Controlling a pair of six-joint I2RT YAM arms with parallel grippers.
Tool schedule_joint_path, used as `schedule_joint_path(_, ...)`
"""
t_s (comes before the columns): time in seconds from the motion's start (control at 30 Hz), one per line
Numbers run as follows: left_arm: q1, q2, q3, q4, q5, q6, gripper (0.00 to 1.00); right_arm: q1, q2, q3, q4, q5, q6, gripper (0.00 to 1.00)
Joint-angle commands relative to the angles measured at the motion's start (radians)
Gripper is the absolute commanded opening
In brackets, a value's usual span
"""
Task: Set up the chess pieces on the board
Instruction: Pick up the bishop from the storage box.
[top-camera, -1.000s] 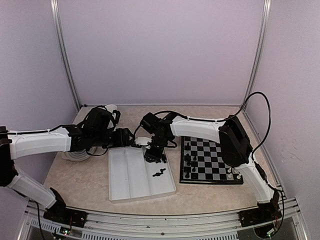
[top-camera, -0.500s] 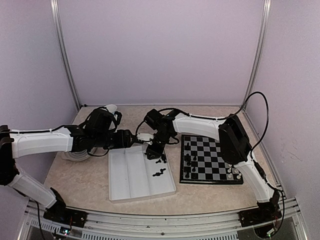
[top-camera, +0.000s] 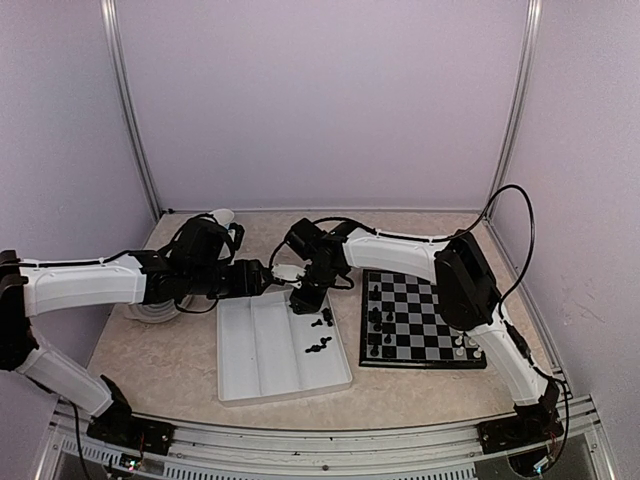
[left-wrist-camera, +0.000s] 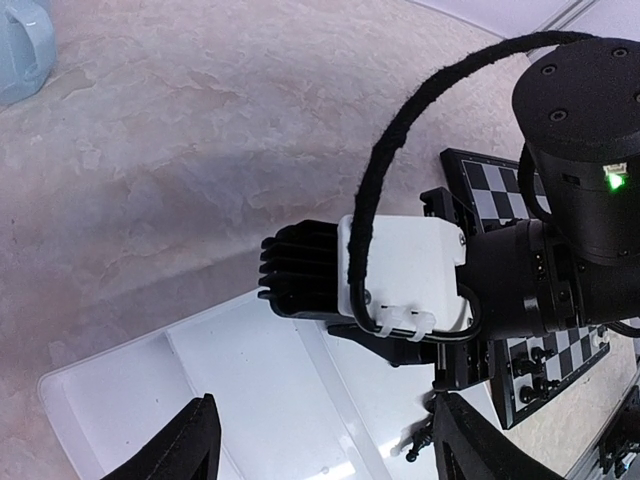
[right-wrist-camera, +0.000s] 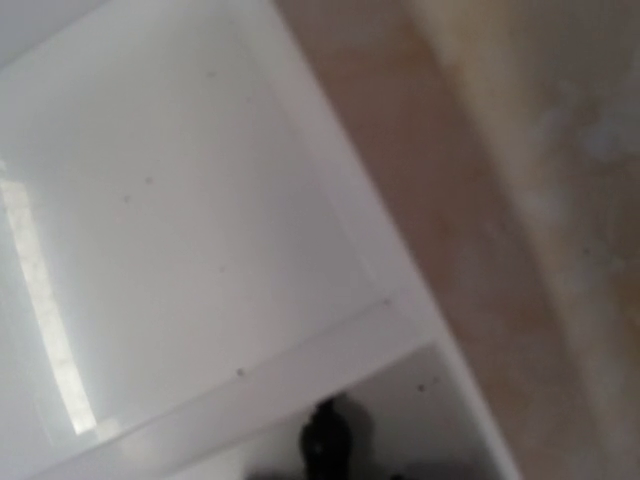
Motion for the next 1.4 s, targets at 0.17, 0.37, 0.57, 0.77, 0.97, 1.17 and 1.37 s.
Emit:
schedule_joint_path(0.17,-0.007,0.013,0.017,0.012,0.009,-0.007,0.73,-0.002,-0.015,-0.083,-0.028,0.029,0.015,0.24)
schedule_joint_path(0.37,-0.007,0.012,0.015,0.012,0.007,-0.005,0.73,-0.002,-0.029,-0.106,-0.024,0.021,0.014,0.18)
schedule_joint_path(0.57,-0.006,0.016,0.015,0.02,0.01,-0.012,0.73,-0.006,-0.08,-0.133,-0.022,-0.035,-0.003,0.03)
schedule_joint_path(0.77,0.025,0.016,-0.007,0.094,0.083,-0.072,0.72,-0.009,-0.263,-0.231,0.064,-0.134,-0.039,0.02)
schedule_joint_path(0.97,0.033,0.025,-0.043,0.274,0.197,-0.189,0.7,-0.009,-0.377,-0.301,0.096,-0.203,-0.056,0.02)
schedule_joint_path(1.17,0.032,0.086,-0.088,0.472,0.319,-0.313,0.63,-0.008,-0.395,-0.309,0.092,-0.219,-0.053,0.01)
schedule_joint_path(1.37,0.027,0.041,-0.165,0.622,0.328,-0.339,0.6,-0.021,-0.401,-0.316,0.093,-0.196,-0.054,0.01)
